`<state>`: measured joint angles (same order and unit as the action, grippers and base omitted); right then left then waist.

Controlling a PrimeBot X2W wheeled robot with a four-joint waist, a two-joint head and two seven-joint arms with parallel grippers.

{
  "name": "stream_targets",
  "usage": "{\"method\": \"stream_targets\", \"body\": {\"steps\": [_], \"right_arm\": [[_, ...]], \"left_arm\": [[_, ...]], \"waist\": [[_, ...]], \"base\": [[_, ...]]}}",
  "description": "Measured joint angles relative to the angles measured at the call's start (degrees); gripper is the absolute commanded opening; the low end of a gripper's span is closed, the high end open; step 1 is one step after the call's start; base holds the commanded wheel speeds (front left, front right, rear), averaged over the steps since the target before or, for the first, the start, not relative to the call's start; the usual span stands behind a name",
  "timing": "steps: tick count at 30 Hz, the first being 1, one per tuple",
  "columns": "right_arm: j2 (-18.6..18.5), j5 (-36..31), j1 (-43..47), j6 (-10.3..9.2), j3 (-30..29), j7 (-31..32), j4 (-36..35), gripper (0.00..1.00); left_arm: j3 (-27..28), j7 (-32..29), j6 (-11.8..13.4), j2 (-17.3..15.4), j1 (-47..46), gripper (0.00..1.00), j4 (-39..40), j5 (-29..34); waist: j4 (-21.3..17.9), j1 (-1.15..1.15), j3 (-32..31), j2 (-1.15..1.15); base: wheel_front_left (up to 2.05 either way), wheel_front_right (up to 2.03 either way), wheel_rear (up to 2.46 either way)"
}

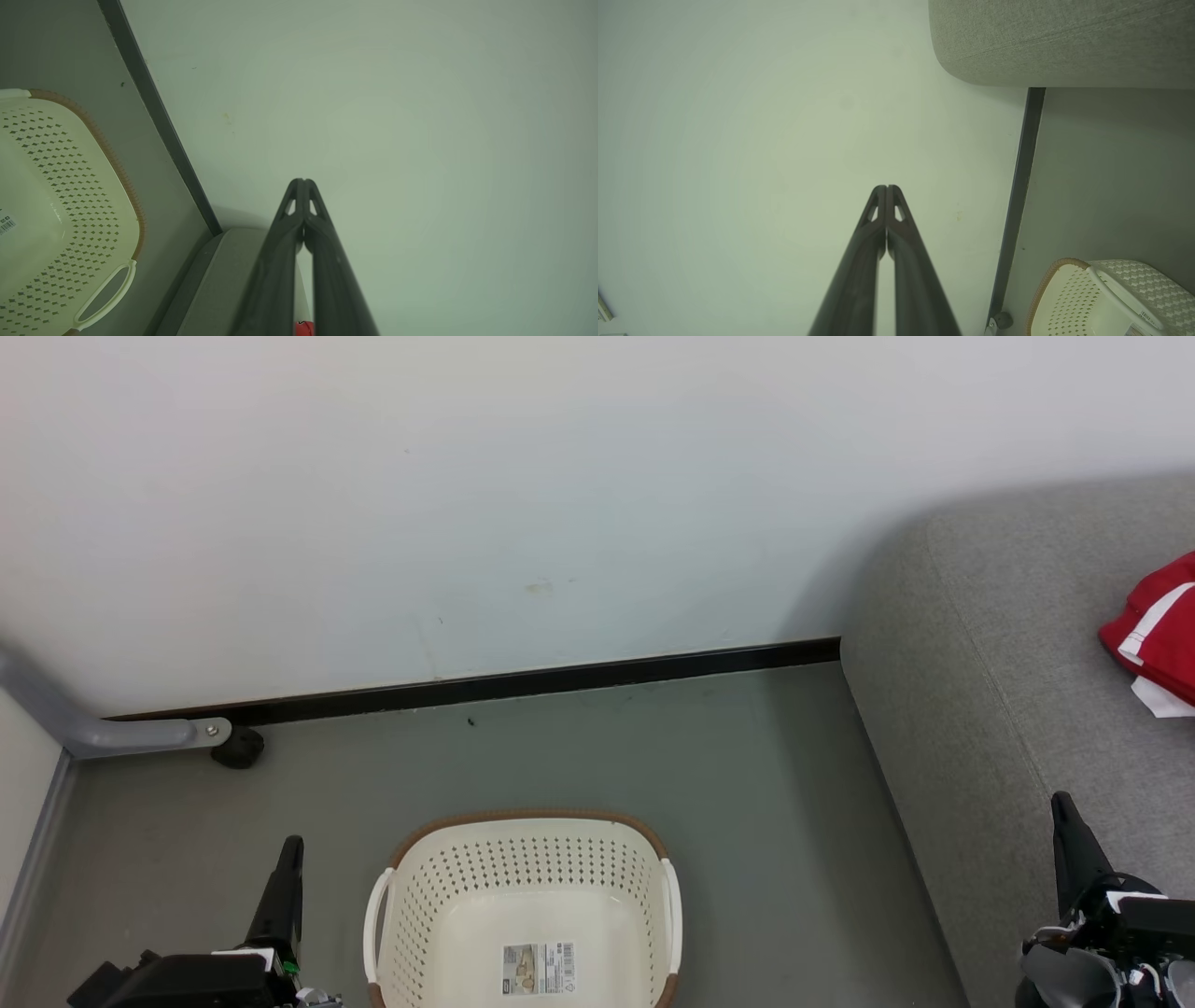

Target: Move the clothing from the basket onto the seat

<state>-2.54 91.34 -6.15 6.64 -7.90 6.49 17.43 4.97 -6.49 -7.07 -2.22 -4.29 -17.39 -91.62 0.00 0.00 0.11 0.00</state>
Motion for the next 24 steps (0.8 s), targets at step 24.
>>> {"method": "stream_targets", "body": {"steps": [24], "right_arm": [[0.01,0.00,0.01,0.00,0.00,0.00,-0.01,0.00]], "left_arm": [[0.00,0.00,0.00,0.00,0.00,0.00,0.05,0.00]], "waist": [[0.00,0.00,0.00,0.00]], "base": [[0.00,0.00,0.00]]}}
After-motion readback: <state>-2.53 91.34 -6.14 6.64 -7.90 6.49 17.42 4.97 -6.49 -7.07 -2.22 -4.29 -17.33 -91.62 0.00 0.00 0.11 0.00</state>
